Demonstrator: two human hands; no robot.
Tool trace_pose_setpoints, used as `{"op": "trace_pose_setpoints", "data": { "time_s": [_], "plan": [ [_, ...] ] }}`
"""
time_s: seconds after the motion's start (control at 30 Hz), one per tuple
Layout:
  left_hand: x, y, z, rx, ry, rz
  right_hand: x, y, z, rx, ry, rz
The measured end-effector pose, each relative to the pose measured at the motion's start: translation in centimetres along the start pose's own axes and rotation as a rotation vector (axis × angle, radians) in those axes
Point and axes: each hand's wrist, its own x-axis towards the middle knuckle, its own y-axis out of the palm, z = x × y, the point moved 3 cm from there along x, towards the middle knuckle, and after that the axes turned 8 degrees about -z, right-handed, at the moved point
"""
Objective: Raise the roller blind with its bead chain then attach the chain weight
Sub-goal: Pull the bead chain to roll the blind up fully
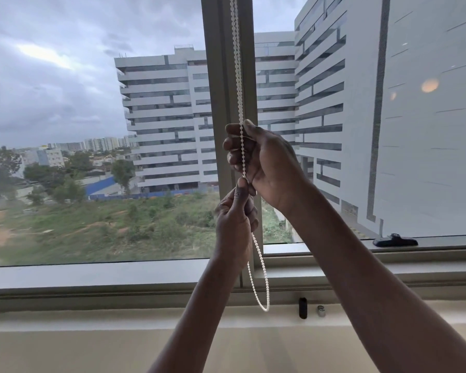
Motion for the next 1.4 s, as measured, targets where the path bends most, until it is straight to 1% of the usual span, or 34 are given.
{"op": "trace_pose_setpoints", "data": {
  "time_s": [0.1, 0.17, 0.27, 0.4, 0.5, 0.57, 0.63, 0.73, 0.87, 0.93, 1.07, 1.17, 1.27, 1.4],
  "plan": [
    [0.0, -0.3, 0.0, 0.040, 0.020, 0.001, 0.3, 0.1, -0.6, -0.015, -0.023, -0.036],
    [-0.1, -0.3, 0.1, 0.062, 0.032, 0.014, 0.3, 0.2, -0.7, -0.042, -0.084, -0.052],
    [-0.1, -0.2, 0.2, 0.103, 0.058, 0.011, 0.2, 0.5, -0.6, -0.164, -0.226, -0.100],
    [0.3, -0.4, 0.2, 0.244, 0.164, 0.013, -0.2, 0.6, -0.4, -0.279, -0.447, -0.172],
    [1.0, -0.6, -0.2, 0.304, 0.131, 0.080, -0.6, 0.3, -0.5, -0.358, -0.559, -0.244],
    [1.9, -0.7, -1.2, 0.321, 0.082, 0.103, -1.1, -0.2, -1.2, -0.410, -0.596, -0.282],
    [3.1, -0.6, -2.8, 0.269, 0.010, 0.099, -2.1, -0.7, -2.6, -0.435, -0.598, -0.286],
    [4.8, 0.4, -6.0, 0.122, -0.070, 0.097, -3.4, -1.0, -5.1, -0.498, -0.590, -0.279],
    [5.2, 3.1, -9.0, 0.047, -0.174, 0.248, -4.2, -0.8, -6.6, -0.502, -0.596, -0.255],
    [5.1, 4.1, -9.7, 0.010, -0.177, 0.275, -4.3, -0.6, -6.6, -0.510, -0.591, -0.249],
    [5.0, 4.6, -9.3, -0.062, -0.169, 0.179, -4.2, -0.8, -6.6, -0.502, -0.563, -0.256],
    [5.0, 4.5, -9.0, -0.066, -0.140, 0.116, -4.3, -1.0, -6.4, -0.498, -0.559, -0.257],
    [4.7, 4.8, -9.0, -0.072, -0.113, 0.109, -4.2, -1.2, -6.3, -0.487, -0.531, -0.245],
    [4.2, 5.0, -9.0, -0.091, -0.068, 0.110, -4.3, -1.5, -6.5, -0.415, -0.436, -0.197]
  ]
}}
